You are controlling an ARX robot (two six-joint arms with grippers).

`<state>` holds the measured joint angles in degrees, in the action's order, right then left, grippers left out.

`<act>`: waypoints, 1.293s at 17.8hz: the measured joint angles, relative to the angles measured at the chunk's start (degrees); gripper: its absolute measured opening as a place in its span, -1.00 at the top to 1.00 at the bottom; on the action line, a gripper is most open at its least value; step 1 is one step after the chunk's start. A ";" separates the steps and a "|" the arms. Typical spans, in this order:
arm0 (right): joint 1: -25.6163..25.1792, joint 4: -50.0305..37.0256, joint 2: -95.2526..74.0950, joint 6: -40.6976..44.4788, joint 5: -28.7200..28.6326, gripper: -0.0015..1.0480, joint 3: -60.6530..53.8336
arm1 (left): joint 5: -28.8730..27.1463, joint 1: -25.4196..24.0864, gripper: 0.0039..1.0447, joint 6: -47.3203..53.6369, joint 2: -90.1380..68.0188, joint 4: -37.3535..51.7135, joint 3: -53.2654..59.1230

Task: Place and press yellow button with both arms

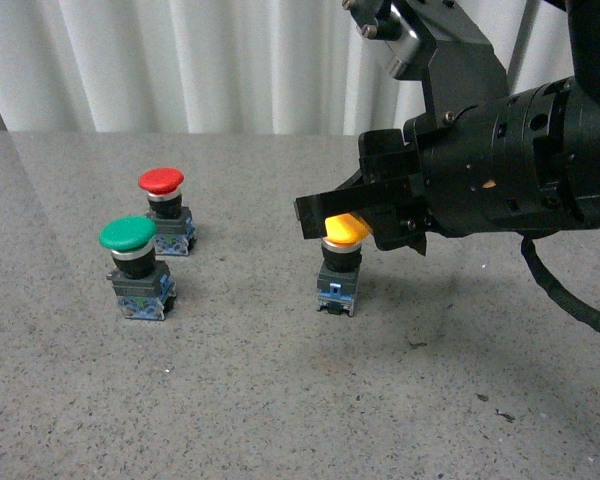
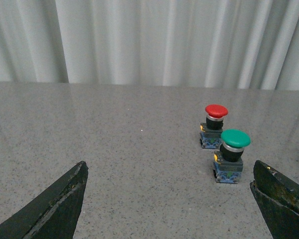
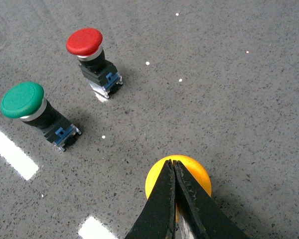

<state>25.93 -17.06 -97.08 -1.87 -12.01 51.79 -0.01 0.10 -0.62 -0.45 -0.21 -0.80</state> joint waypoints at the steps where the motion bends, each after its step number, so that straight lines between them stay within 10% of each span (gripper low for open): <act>1: 0.07 0.31 -0.70 0.00 0.00 0.97 0.00 | -0.02 0.00 -0.88 0.00 0.00 0.00 0.00; 23: -0.85 2.86 -2.43 2.71 -0.28 0.97 1.16 | 0.00 0.00 -0.88 0.00 0.00 0.00 0.00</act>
<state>25.08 -14.20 -99.50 0.84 -12.29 52.95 -0.01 0.10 -0.62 -0.45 -0.21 -0.80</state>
